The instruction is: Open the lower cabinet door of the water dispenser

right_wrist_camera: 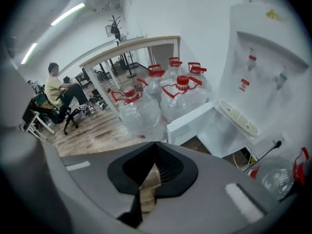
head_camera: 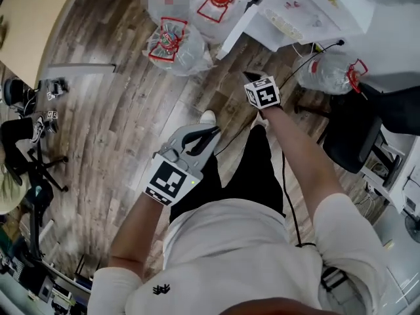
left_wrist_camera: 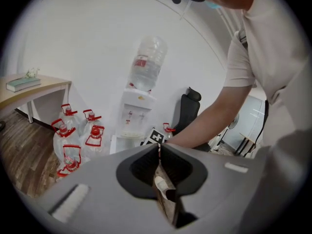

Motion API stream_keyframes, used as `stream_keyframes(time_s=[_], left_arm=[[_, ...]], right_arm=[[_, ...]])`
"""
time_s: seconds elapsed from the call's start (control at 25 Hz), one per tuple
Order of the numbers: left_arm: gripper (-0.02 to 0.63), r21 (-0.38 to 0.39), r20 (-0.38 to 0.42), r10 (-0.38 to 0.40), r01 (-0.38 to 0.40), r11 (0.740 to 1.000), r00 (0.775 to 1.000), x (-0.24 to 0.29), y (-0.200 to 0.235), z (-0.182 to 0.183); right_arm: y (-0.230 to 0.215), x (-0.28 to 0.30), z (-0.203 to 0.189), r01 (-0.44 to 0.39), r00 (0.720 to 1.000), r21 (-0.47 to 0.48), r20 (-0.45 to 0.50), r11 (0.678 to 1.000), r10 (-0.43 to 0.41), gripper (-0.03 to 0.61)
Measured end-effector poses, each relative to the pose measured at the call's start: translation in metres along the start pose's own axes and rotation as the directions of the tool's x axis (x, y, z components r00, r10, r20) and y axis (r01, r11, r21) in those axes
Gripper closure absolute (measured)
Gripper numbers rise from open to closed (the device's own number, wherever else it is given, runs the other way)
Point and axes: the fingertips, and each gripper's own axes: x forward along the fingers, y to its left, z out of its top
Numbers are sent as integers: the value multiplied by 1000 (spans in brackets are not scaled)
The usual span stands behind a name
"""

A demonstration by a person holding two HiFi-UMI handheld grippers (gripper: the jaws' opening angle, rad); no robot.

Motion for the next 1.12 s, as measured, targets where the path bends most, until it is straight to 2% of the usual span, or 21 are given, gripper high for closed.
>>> stream_keyframes(time_s=[0.12, 0.32, 0.52, 0.64, 0.8, 1.12], left_arm=[[554, 34, 7, -37, 37, 999, 999, -1, -19, 13], [557, 33, -19, -86, 86, 996, 996, -5, -56, 32], [557, 114, -72, -121, 128, 985, 990, -2, -82, 49], [558, 128, -74, -119, 128, 983, 990, 3, -99, 63], [557, 90, -51, -122, 126, 988, 991, 9, -130, 78], [557, 76, -18, -37, 39, 996, 999, 35, -201, 93]], right_arm=[[10, -63, -3, 14, 998, 15, 69, 1000, -15, 577], [37, -173, -19, 15, 989, 51, 148, 999, -23, 577], [67, -270, -25, -7, 973, 81, 230, 997, -11, 577], [75, -321, -32, -11, 958, 87, 286, 996, -14, 577], [77, -378, -53, -13, 945, 79, 327, 997, -14, 577], [76, -473, -97, -42, 915, -20, 400, 999, 47, 578]])
